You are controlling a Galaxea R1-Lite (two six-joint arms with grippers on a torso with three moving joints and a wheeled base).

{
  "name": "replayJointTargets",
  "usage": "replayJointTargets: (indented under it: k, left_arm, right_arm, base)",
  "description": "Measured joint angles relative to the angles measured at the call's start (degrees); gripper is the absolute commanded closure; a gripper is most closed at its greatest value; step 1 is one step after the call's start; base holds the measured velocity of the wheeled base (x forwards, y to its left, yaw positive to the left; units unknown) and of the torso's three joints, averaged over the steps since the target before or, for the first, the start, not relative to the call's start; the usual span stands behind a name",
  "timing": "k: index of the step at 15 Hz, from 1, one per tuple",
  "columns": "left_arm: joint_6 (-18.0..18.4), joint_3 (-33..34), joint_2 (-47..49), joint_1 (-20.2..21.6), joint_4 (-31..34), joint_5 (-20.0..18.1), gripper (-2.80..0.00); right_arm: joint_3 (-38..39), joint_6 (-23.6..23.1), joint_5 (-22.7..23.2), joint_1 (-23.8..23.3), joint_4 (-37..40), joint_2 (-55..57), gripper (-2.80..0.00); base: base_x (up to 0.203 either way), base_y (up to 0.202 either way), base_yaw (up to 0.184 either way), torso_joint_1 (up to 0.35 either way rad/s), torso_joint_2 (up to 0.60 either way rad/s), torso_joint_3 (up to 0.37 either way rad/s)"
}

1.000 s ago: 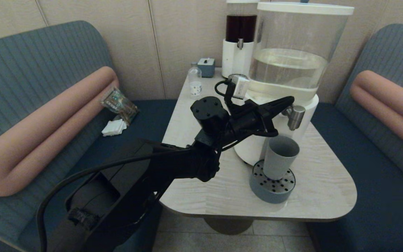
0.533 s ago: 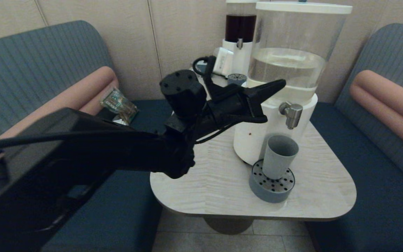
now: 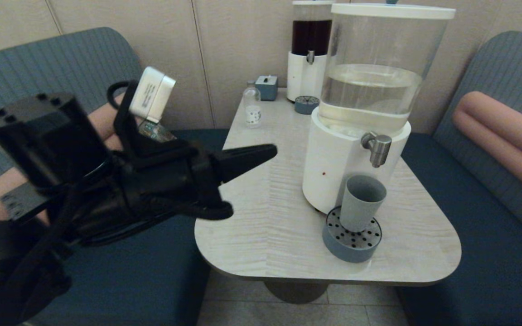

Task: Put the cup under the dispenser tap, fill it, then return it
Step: Place the cup next to the water dispenser

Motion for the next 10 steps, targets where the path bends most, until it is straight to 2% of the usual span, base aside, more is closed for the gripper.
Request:
replayJointTargets:
  k: [2,5,8,10]
  left_arm:
    - [4.6,8.9,-4.2,1.5,-1.8,-0.6,-2.8]
    - [7.9,18.3,-4.1,2.5,-13.2,-1.1,-2.8]
    - [12.1,22.3,3.1,3.1,-25.6,-2.2,-2.8]
    - [15.9,22.1,8.1,3.4,-28.4,-3.5,-2.8]
  right_arm:
    - [0.0,0.0,0.0,0.0,0.0,0.0,0.0]
    - [0.0,0.0,0.0,0.0,0.0,0.0,0.0]
    - [0.0,0.0,0.0,0.0,0.0,0.0,0.0]
    - [0.0,0.0,0.0,0.0,0.0,0.0,0.0]
  base:
    - [0.0,0.0,0.0,0.0,0.0,0.0]
    - [0.0,0.0,0.0,0.0,0.0,0.0]
    - [0.0,0.0,0.0,0.0,0.0,0.0]
    - [0.0,0.0,0.0,0.0,0.0,0.0]
